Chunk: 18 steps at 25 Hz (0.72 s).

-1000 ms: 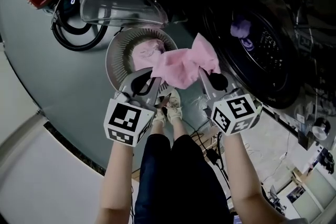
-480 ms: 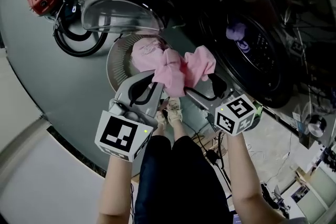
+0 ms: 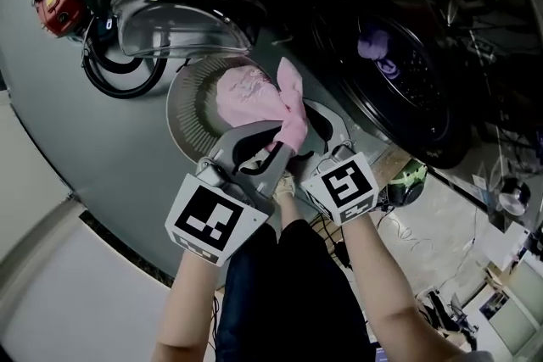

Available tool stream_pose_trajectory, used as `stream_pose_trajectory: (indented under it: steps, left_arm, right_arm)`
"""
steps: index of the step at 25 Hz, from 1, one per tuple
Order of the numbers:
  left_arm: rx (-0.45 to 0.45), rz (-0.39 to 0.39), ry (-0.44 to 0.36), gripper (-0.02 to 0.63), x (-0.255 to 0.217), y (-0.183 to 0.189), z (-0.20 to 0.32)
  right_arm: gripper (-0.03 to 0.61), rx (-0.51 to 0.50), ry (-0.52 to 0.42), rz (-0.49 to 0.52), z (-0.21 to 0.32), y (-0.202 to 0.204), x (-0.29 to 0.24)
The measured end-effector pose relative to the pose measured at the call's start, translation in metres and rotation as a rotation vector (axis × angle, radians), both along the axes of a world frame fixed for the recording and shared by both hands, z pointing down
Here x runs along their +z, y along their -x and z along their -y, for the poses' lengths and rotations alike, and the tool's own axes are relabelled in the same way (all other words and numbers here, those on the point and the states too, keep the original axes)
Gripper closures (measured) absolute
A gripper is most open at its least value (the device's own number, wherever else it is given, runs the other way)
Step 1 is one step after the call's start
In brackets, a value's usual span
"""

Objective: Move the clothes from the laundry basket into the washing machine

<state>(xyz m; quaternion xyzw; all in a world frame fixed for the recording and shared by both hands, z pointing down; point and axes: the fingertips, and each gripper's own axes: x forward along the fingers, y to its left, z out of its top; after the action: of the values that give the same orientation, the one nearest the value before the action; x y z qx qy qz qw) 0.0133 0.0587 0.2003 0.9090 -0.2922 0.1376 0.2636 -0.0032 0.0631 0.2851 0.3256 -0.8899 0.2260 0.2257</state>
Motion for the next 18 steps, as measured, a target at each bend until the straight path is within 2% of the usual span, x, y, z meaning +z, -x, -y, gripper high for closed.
stream_pose_trajectory:
  steps: [1, 3, 5, 7, 10, 12, 14, 18]
  left_arm:
    - [0.008, 0.002, 0.004, 0.603, 0.002, -0.003, -0.001]
    - [0.004, 0.006, 0.011, 0.603, 0.006, -0.005, 0.0]
    - [-0.005, 0.017, 0.007, 0.603, 0.012, -0.004, 0.005]
    - [-0.027, 0.024, 0.013, 0.603, 0.023, -0.004, 0.009]
    - [-0.06, 0.021, 0.031, 0.596, 0.042, -0.005, 0.011]
    - [-0.067, 0.021, 0.045, 0.565, 0.054, -0.008, 0.01]
    - [-0.072, 0.025, 0.06, 0.532, 0.065, -0.01, 0.008]
    - [-0.095, 0.048, 0.102, 0.534, 0.089, -0.004, 0.003]
  right_arm:
    - [0.249, 0.04, -0.026, 0.003, 0.006, -0.003, 0.0]
    - [0.326, 0.088, -0.051, 0.013, 0.014, -0.007, 0.003]
    - [0.389, 0.107, -0.054, 0.011, 0.016, -0.009, 0.009]
    - [0.423, 0.126, -0.042, -0.003, 0.017, -0.012, 0.018]
    - [0.439, 0.171, -0.021, -0.023, 0.019, -0.026, 0.033]
    - [0.442, 0.21, -0.01, -0.036, 0.021, -0.042, 0.04]
    - [0.443, 0.263, -0.002, -0.054, 0.026, -0.063, 0.047]
    - [0.443, 0.396, 0.003, -0.105, 0.04, -0.115, 0.061]
